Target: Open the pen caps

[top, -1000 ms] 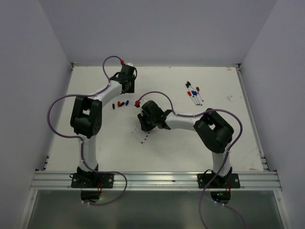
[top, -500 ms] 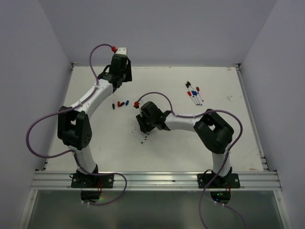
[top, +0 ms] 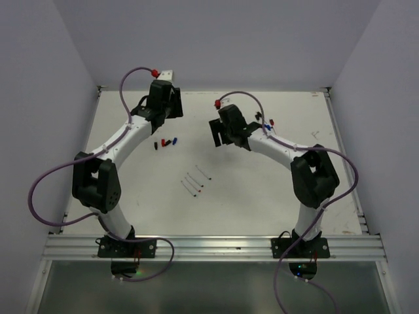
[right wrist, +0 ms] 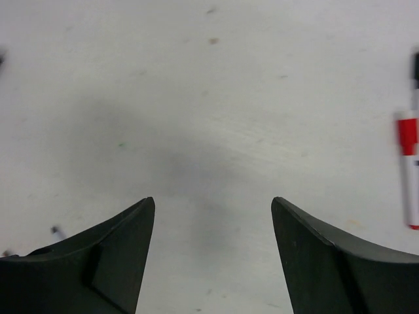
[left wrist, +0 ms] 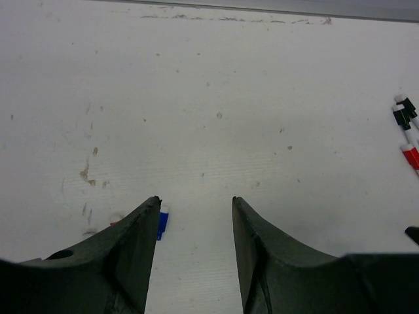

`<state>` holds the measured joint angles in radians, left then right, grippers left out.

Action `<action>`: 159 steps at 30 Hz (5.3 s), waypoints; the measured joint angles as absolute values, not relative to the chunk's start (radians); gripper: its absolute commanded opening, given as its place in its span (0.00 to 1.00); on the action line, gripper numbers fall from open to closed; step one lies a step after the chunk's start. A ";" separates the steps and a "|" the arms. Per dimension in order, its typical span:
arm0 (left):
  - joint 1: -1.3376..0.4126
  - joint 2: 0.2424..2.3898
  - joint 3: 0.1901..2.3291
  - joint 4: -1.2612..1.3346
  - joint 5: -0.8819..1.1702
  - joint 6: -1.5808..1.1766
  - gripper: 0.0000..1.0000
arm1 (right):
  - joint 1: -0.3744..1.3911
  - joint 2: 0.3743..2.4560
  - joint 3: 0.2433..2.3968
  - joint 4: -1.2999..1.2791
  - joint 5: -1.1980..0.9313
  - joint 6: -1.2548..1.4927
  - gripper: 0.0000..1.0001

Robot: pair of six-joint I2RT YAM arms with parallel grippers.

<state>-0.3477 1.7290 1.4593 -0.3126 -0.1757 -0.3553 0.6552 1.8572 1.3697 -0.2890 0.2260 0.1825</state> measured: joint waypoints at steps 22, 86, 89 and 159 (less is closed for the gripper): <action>-0.348 1.760 1.380 -0.179 0.068 -0.433 0.50 | 0.254 2.035 1.502 -0.398 0.247 0.095 0.48; -0.347 1.763 1.079 0.337 0.680 -0.778 0.34 | 0.538 1.715 1.241 -0.094 -0.413 0.296 0.00; -0.341 1.763 1.068 0.352 0.680 -0.799 0.07 | 0.541 1.714 1.236 -0.087 -0.412 0.299 0.00; -0.287 1.782 1.185 -0.035 0.245 -0.590 0.00 | 0.613 1.819 1.122 -0.083 -0.262 0.252 0.00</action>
<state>-0.2871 1.7821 1.1851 -0.0349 0.2455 -0.5903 0.6132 1.8191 1.1217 -0.0834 -0.2619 0.2520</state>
